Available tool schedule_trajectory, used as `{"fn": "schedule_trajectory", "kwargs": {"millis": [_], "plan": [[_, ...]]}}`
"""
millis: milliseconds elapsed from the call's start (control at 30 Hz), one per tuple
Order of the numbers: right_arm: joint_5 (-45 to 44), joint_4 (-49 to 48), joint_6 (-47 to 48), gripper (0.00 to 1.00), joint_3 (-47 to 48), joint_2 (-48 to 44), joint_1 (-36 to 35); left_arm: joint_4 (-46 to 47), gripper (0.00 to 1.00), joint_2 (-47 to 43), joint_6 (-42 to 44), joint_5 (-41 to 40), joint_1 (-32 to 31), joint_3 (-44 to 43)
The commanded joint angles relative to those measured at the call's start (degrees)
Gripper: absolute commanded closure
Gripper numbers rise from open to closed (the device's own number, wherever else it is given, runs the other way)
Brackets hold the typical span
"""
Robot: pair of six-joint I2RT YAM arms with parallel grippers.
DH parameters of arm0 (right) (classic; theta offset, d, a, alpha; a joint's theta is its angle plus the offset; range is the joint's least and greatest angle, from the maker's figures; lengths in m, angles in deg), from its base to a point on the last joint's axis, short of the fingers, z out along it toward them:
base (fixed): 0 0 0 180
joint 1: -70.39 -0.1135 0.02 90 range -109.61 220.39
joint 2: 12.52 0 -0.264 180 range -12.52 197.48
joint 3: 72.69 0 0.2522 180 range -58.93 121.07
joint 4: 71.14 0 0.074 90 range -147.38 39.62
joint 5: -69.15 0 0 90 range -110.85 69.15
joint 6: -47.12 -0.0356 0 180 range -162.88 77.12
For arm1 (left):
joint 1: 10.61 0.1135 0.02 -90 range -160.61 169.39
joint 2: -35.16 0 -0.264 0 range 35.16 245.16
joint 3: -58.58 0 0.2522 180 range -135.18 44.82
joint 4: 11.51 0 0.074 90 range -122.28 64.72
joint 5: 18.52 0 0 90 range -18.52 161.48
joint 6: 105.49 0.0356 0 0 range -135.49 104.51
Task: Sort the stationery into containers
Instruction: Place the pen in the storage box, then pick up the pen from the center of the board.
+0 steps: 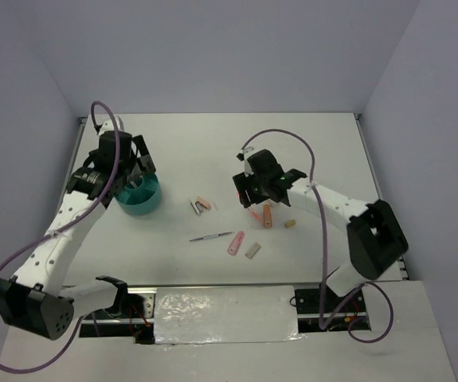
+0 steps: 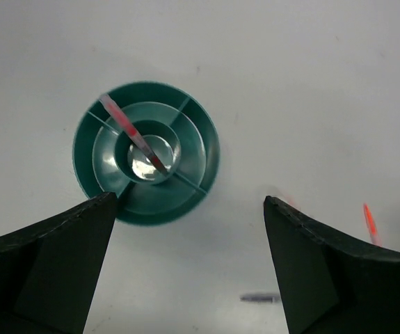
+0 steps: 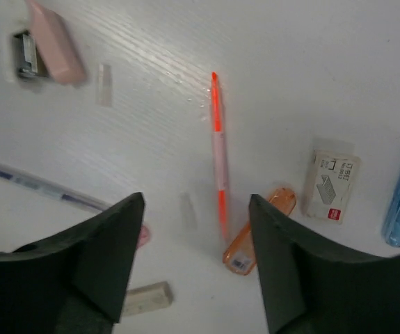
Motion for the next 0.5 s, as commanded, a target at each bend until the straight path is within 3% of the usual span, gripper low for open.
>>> {"fn": "schedule_trajectory", "kwargs": {"millis": [0, 200, 467], "plan": [[-1.29, 5.69, 4.14, 0.35, 6.39, 7.38, 0.66, -3.8, 0.01, -5.53, 7.91, 13.32, -0.57, 1.24], [-2.01, 7.46, 5.47, 0.46, 10.36, 17.51, 1.36, -0.55, 0.01, -15.46, 13.46, 18.45, -0.57, 9.84], [-0.96, 8.68, 5.56, 0.56, 11.86, 23.74, 2.5, 1.21, 0.01, -17.58, 12.14, 18.27, -0.57, 16.19]]}}
